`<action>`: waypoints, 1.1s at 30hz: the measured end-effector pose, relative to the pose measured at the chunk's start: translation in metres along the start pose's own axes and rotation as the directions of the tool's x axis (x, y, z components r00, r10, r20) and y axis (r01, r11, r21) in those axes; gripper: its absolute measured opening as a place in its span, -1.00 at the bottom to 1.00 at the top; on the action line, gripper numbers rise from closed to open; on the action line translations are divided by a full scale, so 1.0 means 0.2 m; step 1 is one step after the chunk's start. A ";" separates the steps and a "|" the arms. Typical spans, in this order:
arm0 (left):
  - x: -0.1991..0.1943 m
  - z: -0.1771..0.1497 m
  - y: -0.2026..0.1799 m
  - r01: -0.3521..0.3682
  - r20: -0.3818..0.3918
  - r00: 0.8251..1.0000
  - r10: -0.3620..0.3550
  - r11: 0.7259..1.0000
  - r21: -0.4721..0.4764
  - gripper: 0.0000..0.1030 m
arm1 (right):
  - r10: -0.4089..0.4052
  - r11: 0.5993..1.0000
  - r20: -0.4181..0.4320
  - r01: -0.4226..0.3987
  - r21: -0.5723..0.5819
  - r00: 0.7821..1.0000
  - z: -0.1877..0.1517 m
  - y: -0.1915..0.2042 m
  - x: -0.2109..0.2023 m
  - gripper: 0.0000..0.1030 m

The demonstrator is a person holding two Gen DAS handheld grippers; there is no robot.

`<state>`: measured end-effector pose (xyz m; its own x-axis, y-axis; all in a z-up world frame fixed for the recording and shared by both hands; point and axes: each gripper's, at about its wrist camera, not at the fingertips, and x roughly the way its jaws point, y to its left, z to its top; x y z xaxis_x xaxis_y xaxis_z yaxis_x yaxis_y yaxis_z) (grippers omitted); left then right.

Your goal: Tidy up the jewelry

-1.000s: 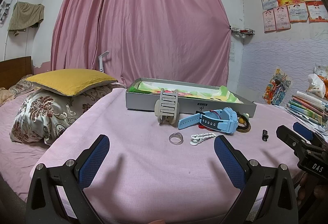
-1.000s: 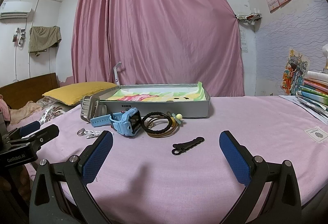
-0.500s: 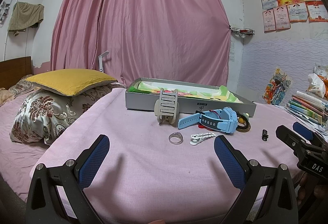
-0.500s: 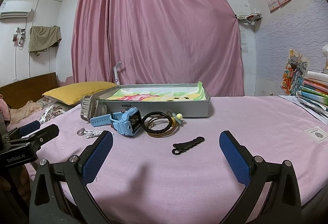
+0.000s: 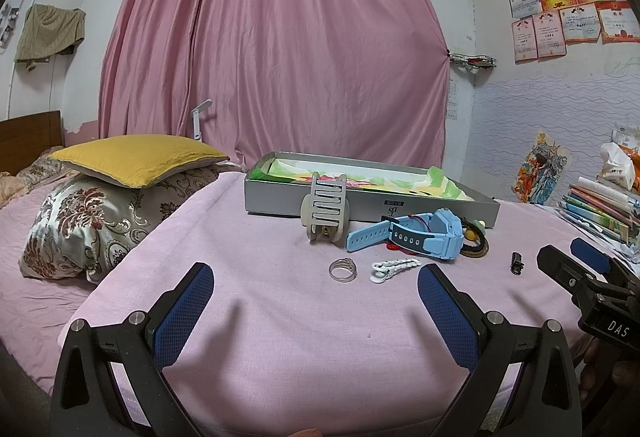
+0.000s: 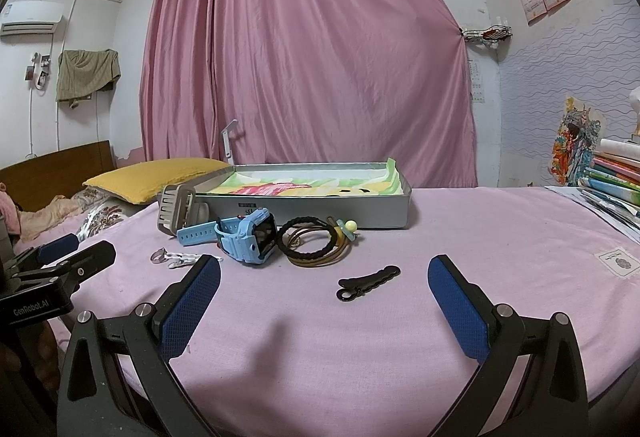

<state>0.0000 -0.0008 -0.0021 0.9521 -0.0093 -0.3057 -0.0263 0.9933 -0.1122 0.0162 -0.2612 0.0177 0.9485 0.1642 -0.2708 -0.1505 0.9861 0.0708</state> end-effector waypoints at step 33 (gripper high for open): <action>0.08 0.05 0.03 0.013 -0.097 0.995 -0.009 0.999 0.035 0.99 | 0.009 0.995 -0.108 -0.019 -0.097 0.994 0.07 0.00 0.07 0.98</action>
<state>0.0182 0.0055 0.0017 0.9184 -0.0297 -0.3945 -0.0034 0.9966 -0.0829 0.0342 -0.2597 0.0281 0.9117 0.1747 -0.3719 -0.1951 0.9806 -0.0174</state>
